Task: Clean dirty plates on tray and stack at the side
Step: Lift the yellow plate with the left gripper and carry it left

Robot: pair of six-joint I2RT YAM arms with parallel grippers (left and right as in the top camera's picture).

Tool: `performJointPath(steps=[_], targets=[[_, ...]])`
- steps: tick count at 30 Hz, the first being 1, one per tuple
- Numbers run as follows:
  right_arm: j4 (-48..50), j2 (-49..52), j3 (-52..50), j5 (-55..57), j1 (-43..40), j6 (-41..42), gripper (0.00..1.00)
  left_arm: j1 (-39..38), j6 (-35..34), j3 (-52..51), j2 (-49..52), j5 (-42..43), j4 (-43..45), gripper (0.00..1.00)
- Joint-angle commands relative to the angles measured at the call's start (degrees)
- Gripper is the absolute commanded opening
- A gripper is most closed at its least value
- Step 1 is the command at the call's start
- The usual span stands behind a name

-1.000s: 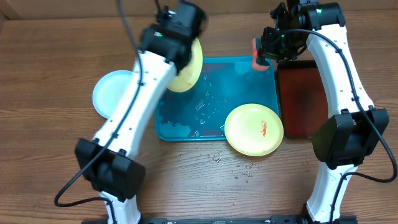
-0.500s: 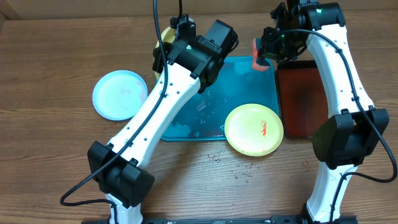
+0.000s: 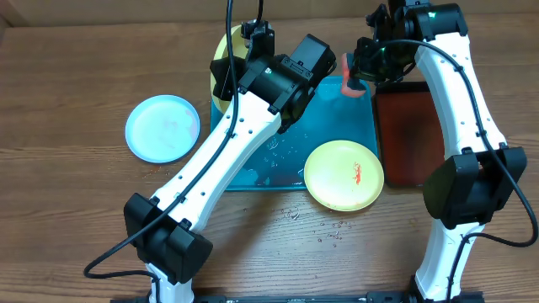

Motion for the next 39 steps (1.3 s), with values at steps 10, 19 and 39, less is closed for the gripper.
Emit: performJointPath(steps=[10,19,39], targets=[[0.1,-0.4,0.5,-0.1,0.2,-0.3,0.04,1.3,-4.9,0.1,0.2,-1.0,0.0,0.04],[0.1,-0.4,0.5,-0.1,0.2,-0.3,0.04,9.9,-0.1,0.1,0.4,30.4,0.4,0.04],[0.0,-0.4,0.5,-0.1,0.2,-0.3,0.04,55.6,14.2,-11.2,0.4,77.2,8.0,0.04]])
